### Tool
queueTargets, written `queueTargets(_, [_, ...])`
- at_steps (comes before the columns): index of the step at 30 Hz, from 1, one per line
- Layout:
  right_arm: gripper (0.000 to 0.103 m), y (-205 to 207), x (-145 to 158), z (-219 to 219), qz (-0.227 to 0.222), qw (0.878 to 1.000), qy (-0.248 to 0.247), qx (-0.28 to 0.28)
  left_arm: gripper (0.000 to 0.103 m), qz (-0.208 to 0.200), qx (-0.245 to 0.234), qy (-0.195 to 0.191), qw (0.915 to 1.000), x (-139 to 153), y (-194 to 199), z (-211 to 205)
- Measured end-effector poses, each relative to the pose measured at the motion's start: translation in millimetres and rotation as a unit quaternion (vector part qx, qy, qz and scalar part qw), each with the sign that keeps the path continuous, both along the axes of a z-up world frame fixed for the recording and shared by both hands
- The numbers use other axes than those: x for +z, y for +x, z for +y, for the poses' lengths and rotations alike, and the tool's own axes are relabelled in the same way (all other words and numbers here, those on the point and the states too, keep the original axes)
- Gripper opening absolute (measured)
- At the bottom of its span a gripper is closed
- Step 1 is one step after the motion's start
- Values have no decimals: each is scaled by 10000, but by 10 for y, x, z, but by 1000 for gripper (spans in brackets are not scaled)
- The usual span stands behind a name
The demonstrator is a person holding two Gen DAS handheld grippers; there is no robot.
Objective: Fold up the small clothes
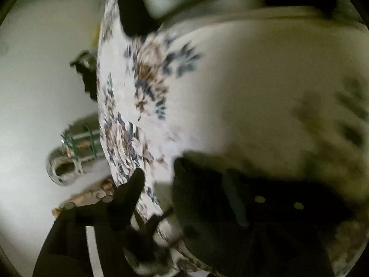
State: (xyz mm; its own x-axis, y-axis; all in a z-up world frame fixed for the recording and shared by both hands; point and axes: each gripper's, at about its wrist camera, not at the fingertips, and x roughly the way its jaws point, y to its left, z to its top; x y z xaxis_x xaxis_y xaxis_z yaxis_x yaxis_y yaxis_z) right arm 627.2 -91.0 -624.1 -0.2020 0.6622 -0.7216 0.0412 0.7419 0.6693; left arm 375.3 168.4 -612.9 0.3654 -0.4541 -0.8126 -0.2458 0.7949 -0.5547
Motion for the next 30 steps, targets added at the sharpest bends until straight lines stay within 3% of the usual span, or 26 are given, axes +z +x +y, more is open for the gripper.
queueTargets(3, [83,-435,-114,-815,197,9990,-242,-329,103,40,-55,-172,9998,-69,48,-57])
queueTargets(7, [83,-1029,-643,-1569,731,9945,-251,-705,103,54,-194,-120,9997,-131,114,-162])
queueTargets(10, [83,-1282,-1025,-1656,925,9925,-59,-791,103,84,-219,-44,9997,-159,158,-204])
queueTargets(13, [84,-1403,-1280,-1540,910,9914,441,-833,103,96,-211,-31,9997,-182,177,-216])
queueTargets(22, [81,-1324,-1331,-1074,810,9853,1407,-528,103,-84,-145,-239,9996,-182,197,-224])
queueTargets(23, [77,-1343,-1333,-1006,780,9858,1403,-486,97,-168,-172,-277,9993,-163,199,-235])
queueTargets(24, [64,-1346,-1334,-947,757,9862,1392,-473,82,-293,-213,-293,9989,-115,198,-266])
queueTargets(25, [44,-1347,-1335,-909,731,9869,1358,-471,40,-287,-259,-250,9989,-98,212,-289])
queueTargets(26, [35,-1351,-1310,-879,643,9878,1318,-518,30,-261,-335,-239,9988,-76,227,-313])
queueTargets(27, [29,-1393,-1296,-879,600,9878,1314,-584,29,-281,-337,-178,9989,-27,234,-330])
queueTargets(30, [26,-1458,-1102,-810,352,9905,1165,-634,25,-297,-244,-92,9992,132,236,-344])
